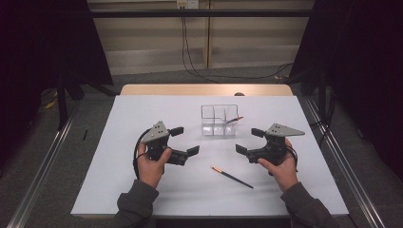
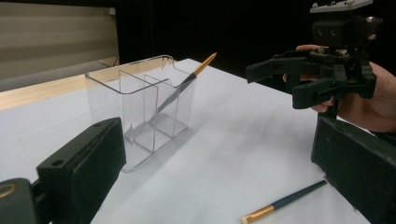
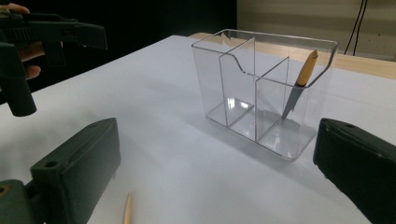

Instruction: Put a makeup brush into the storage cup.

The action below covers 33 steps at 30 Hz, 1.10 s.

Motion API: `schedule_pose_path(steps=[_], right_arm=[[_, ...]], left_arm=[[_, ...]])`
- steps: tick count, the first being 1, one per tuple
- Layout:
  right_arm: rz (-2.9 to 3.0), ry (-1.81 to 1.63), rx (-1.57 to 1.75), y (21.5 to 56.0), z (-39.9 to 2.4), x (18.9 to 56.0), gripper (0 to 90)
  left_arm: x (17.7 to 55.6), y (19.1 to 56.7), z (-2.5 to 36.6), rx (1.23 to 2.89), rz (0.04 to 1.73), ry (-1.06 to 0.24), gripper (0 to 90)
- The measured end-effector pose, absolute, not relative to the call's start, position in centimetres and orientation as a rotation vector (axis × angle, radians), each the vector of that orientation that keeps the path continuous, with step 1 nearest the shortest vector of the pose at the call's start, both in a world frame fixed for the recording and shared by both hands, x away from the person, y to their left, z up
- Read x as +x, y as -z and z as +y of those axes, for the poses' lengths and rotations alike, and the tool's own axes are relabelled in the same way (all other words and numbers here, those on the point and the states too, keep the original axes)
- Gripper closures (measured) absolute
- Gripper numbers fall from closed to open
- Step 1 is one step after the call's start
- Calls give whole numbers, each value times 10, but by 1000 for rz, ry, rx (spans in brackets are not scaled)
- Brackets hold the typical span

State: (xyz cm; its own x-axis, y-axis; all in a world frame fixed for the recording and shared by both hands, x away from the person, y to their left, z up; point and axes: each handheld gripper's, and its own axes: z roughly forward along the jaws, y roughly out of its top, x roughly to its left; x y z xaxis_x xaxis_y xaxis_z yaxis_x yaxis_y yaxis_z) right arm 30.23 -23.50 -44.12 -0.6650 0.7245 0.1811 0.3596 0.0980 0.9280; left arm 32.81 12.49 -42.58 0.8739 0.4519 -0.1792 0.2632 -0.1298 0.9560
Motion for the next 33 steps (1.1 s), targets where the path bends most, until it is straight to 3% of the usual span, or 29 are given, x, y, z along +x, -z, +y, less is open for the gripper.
schedule_pose_path(steps=[33], right_arm=[[2208, -1531, 1008, 444, -227, 297, 0]], left_arm=[[329, 427, 129, 1733, 572, -194, 29]])
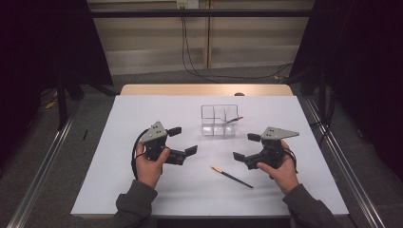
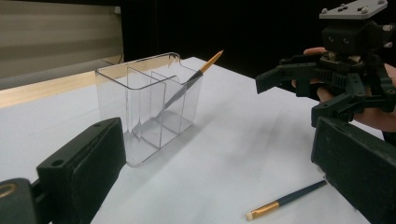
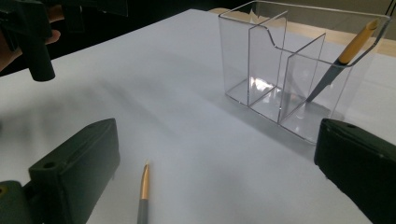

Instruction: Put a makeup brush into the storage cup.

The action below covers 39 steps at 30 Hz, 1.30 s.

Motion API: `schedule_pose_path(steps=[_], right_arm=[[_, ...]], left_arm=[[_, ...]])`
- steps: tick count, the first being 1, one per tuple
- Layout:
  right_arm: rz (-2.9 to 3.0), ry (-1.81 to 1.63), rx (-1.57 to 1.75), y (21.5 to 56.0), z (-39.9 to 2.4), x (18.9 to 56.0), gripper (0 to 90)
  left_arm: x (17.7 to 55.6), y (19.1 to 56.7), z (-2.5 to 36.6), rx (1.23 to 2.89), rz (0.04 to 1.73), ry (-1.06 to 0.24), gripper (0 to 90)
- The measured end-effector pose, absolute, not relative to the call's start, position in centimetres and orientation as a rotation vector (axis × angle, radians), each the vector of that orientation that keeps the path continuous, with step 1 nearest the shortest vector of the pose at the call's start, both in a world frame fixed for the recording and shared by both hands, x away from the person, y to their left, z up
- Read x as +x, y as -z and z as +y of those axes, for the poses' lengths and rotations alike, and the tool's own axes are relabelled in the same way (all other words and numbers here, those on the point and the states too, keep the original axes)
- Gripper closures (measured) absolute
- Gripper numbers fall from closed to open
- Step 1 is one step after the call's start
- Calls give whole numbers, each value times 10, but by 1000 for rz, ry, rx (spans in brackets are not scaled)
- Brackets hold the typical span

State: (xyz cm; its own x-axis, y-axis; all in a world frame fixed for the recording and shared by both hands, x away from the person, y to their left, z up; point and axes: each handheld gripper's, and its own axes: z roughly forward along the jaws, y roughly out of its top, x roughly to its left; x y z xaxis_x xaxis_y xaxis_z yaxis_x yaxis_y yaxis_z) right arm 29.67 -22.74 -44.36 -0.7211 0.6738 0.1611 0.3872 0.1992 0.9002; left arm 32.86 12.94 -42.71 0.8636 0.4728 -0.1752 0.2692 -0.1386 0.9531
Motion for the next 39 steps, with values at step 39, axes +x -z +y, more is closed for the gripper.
schedule_pose_path(steps=[39], right_arm=[[2337, -1425, 974, 442, -219, 300, 0]], left_arm=[[330, 427, 128, 1729, 551, -189, 29]])
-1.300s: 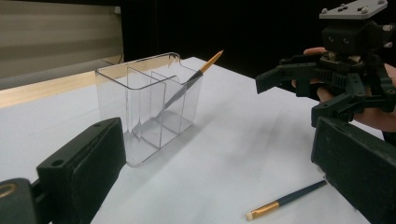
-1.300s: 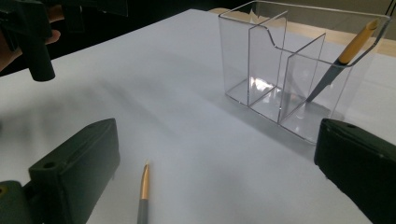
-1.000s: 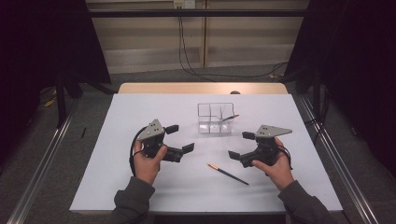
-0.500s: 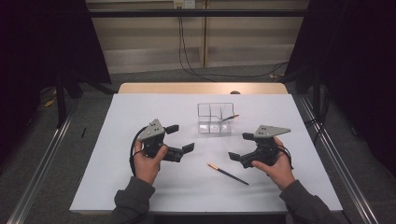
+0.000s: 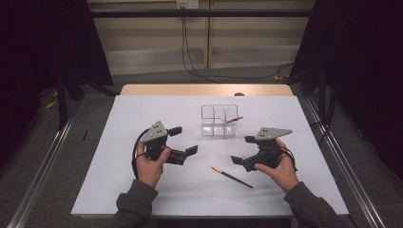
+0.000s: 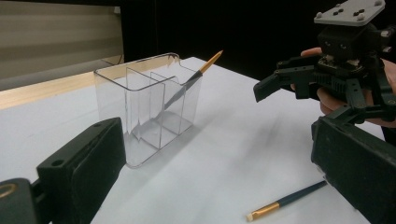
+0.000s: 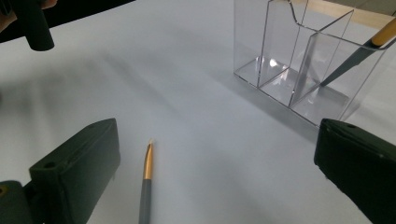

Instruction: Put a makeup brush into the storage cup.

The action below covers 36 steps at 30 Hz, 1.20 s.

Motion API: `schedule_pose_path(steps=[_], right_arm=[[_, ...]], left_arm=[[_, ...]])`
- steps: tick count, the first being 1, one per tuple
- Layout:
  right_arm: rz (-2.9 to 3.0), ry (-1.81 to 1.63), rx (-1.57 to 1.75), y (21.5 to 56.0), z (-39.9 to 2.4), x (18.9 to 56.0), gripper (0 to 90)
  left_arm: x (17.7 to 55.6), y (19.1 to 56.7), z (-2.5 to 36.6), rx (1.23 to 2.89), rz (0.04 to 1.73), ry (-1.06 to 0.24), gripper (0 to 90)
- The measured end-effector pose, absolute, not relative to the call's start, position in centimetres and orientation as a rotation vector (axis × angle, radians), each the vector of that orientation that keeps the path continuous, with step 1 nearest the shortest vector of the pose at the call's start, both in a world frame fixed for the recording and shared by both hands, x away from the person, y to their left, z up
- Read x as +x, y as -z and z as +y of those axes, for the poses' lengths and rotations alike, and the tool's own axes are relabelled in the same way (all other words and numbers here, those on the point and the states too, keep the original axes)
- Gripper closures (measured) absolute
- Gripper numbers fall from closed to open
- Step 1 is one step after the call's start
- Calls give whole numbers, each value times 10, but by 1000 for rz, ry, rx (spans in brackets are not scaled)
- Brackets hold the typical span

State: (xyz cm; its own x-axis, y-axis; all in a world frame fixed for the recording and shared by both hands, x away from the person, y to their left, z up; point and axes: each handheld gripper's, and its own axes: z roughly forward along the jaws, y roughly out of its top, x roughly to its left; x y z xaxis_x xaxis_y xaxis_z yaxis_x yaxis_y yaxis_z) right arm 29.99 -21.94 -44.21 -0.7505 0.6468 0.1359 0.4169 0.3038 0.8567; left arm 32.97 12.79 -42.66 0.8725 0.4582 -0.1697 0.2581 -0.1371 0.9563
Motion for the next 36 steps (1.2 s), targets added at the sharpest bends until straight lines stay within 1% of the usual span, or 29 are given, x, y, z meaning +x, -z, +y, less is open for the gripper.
schedule_pose_path(steps=[36], right_arm=[[2505, -1225, 953, 444, -210, 304, 8]], left_arm=[[329, 426, 127, 1746, 562, -202, 30]])
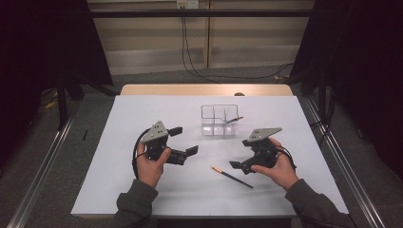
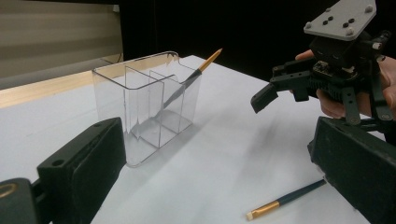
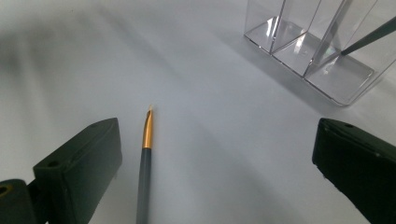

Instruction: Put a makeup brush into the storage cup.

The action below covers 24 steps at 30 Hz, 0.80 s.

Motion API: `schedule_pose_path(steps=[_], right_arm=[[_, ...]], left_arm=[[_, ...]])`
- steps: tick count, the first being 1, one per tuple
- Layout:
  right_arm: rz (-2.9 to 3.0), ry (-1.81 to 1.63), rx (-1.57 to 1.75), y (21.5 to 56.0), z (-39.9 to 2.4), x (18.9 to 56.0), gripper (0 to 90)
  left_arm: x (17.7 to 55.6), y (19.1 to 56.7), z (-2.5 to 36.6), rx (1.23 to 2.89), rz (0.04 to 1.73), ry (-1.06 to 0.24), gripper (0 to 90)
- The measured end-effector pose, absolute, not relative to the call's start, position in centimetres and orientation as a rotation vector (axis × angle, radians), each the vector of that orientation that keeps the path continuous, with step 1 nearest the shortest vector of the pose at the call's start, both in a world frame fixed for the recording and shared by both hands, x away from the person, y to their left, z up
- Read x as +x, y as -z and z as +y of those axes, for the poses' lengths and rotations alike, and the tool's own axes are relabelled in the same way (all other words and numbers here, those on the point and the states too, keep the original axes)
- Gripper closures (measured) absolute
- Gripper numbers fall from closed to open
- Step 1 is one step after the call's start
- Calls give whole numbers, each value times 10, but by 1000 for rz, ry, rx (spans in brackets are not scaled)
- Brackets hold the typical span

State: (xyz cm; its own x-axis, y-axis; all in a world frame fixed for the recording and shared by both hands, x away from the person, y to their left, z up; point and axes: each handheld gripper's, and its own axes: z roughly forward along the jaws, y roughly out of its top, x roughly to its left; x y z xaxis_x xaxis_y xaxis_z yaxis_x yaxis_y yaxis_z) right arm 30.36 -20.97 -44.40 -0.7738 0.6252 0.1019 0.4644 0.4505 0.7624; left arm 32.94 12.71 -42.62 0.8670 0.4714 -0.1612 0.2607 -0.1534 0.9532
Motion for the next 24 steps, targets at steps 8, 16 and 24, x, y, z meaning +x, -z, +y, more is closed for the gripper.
schedule_pose_path(steps=[8, 16, 24], right_arm=[[2516, -1204, 946, 447, -207, 303, 8], [2510, -1195, 950, 446, -204, 304, 8], [2532, -1181, 933, 443, -201, 306, 8]], left_arm=[[330, 427, 127, 1746, 571, -195, 30], [331, 428, 127, 1742, 565, -183, 30], [331, 428, 128, 1738, 576, -192, 32]])
